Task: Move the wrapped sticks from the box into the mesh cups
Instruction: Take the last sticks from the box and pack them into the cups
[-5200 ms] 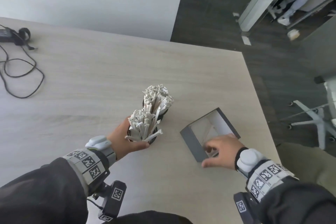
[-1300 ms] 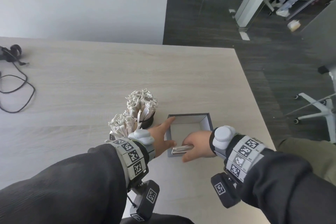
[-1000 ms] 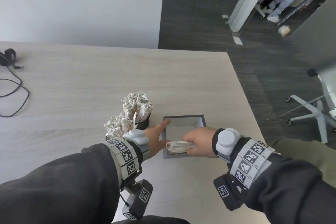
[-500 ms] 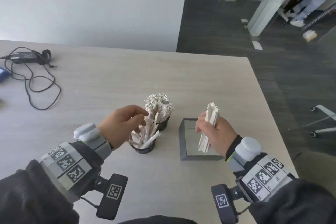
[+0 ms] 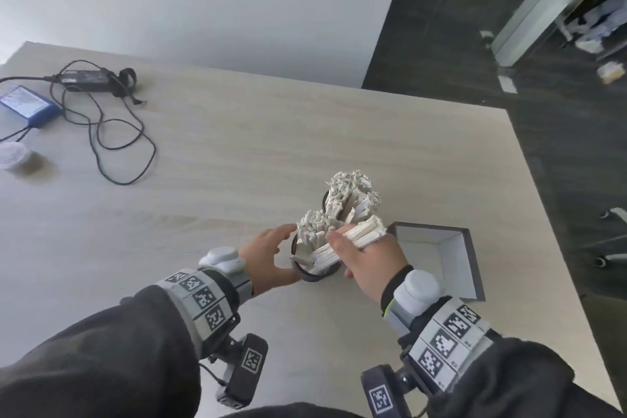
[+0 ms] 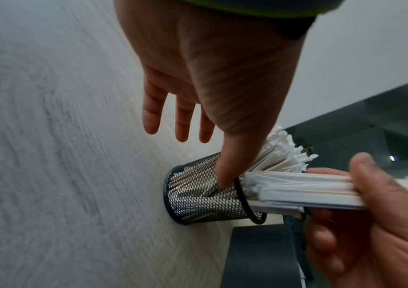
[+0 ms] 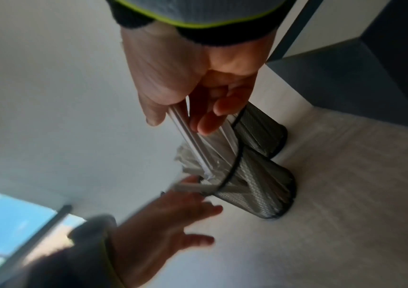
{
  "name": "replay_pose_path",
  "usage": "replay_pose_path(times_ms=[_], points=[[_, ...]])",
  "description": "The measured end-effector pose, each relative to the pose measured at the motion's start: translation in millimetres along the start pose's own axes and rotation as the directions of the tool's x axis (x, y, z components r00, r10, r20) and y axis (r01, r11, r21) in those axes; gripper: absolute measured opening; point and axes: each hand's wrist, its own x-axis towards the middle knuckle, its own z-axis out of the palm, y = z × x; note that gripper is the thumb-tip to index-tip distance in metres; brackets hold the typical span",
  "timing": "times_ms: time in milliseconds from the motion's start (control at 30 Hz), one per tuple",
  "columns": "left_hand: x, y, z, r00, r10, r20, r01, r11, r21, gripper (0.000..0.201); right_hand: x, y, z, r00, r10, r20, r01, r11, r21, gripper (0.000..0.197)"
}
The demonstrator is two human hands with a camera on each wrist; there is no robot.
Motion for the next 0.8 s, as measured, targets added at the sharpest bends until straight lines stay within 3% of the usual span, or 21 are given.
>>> replay_pose_path(times_ms=[100,233,300,467,600,733,800], points=[[6,2,-1,0.995,0.094,-0.04,-0.092,0.995,0.031,0.084,-2,-2,6,0.998,0.006,0.063,0.002,0.992,-0.125,0.038],[14,4,-17,0.985,0.137,-0.102,-0.134,0.991,0.028,0.043,-5,-2,17,0.985,0.127,0.114,-0.125,0.992,-0.022,0.025],[18,8,-24,0.988,0.117,-0.097,-0.11,0.991,0.07,0.018,-5,-4,18,0.986,0.142,0.091,-0.143,0.99,0.005,0.029],[23,17,-30,0.987,0.14,-0.084,-0.138,0.99,0.034,0.018,1,-1,24,0.972,0.221,0.08,-0.219,0.975,-0.035,0.056],[20,25,-31,0.98,0.196,-0.041,-0.196,0.98,0.024,0.013,-5,-7,22,0.959,0.27,0.082,-0.251,0.949,-0.19,0.043],[22,14,-28,0.973,0.207,-0.104,-0.209,0.978,-0.007,0.019,-23,-4,14,0.972,0.202,-0.119,-0.208,0.977,-0.041,0.044],[24,5,-25,0.981,0.175,-0.089,-0.176,0.984,-0.003,0.033,-29,5,11,0.961,0.146,-0.236,-0.16,0.986,-0.039,0.04]])
